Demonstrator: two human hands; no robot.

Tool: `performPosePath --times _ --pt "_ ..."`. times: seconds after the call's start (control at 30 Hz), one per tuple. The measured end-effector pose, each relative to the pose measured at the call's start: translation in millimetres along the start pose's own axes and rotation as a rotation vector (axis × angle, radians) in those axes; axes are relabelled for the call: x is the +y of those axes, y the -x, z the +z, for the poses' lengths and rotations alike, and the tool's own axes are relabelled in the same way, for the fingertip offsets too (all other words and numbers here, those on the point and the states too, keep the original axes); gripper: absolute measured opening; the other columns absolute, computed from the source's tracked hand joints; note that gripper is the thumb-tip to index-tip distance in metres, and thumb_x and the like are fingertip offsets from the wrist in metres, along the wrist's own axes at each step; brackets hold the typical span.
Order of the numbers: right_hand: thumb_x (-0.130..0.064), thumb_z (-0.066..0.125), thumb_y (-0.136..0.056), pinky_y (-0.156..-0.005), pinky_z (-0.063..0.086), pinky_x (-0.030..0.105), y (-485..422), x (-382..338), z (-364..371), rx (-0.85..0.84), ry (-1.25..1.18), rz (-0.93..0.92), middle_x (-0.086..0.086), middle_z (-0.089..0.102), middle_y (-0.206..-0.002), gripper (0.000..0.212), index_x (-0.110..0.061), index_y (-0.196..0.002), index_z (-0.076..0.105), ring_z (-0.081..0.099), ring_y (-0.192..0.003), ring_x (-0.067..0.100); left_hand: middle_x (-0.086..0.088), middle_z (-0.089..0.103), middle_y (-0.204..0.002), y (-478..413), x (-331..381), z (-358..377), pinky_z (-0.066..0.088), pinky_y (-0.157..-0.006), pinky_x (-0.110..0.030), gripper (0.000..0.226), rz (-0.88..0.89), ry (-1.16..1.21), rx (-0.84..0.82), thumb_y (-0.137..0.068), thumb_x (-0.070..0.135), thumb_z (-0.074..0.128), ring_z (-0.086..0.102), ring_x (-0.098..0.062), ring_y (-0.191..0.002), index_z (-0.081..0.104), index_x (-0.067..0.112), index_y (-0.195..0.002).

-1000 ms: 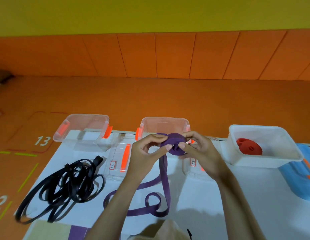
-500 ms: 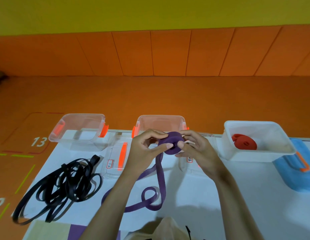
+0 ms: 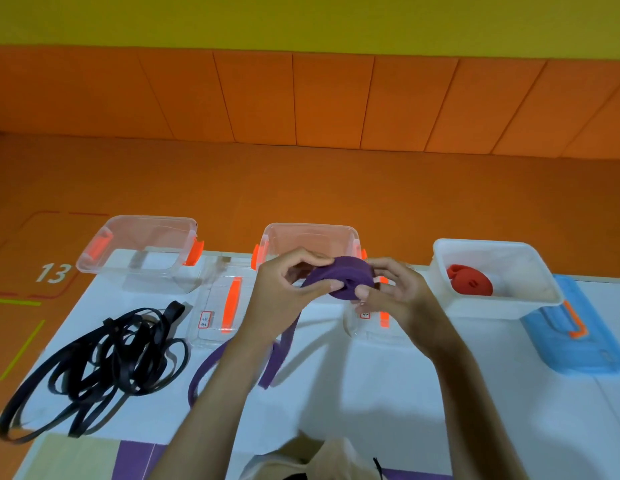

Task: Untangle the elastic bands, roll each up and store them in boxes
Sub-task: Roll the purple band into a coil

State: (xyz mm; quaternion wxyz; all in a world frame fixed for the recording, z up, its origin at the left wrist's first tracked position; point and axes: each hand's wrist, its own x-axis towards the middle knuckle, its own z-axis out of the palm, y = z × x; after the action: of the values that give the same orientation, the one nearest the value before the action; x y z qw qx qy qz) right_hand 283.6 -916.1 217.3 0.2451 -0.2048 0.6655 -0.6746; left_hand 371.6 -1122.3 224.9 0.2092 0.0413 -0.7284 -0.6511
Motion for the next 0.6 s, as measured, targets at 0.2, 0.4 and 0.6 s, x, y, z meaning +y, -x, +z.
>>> performPosePath --times 0.2,0.4,0.6 --pt "-0.042 0.083 -0.088 -0.082 0.065 0.047 8.9 4.3 6.6 0.02 -0.168 -0.055 0.007 0.072 -0.116 0.038 -0.013 -0.109 0.069 0.075 -0.107 0.035 0.002 0.078 -0.114 2.7 3.4 0.2 0.058 -0.101 -0.037 0.03 0.021 0.034 -0.074 -0.082 0.027 0.087 0.073 -0.024 -0.113 0.082 0.033 -0.112" --pt "-0.027 0.078 -0.094 -0.088 0.064 0.04 19.0 2.9 1.9 -0.097 -0.073 0.036 0.008 0.074 -0.118 0.028 -0.013 -0.117 0.072 0.073 -0.112 0.03 0.005 0.081 -0.105 1.7 9.9 -1.6 0.059 -0.09 -0.025 0.029 0.027 0.019 -0.084 -0.078 0.028 0.091 0.076 -0.02 -0.102 0.081 0.033 -0.105" --pt "-0.03 0.08 -0.088 -0.078 0.066 0.05 31.2 -1.5 -0.2 0.049 -0.049 0.025 0.009 0.073 -0.109 0.026 -0.02 -0.11 0.071 0.076 -0.103 0.034 0.007 0.08 -0.106 3.7 5.8 9.8 0.06 -0.097 -0.035 0.024 0.046 -0.029 -0.119 -0.078 0.03 0.09 0.075 -0.018 -0.107 0.083 0.033 -0.101"
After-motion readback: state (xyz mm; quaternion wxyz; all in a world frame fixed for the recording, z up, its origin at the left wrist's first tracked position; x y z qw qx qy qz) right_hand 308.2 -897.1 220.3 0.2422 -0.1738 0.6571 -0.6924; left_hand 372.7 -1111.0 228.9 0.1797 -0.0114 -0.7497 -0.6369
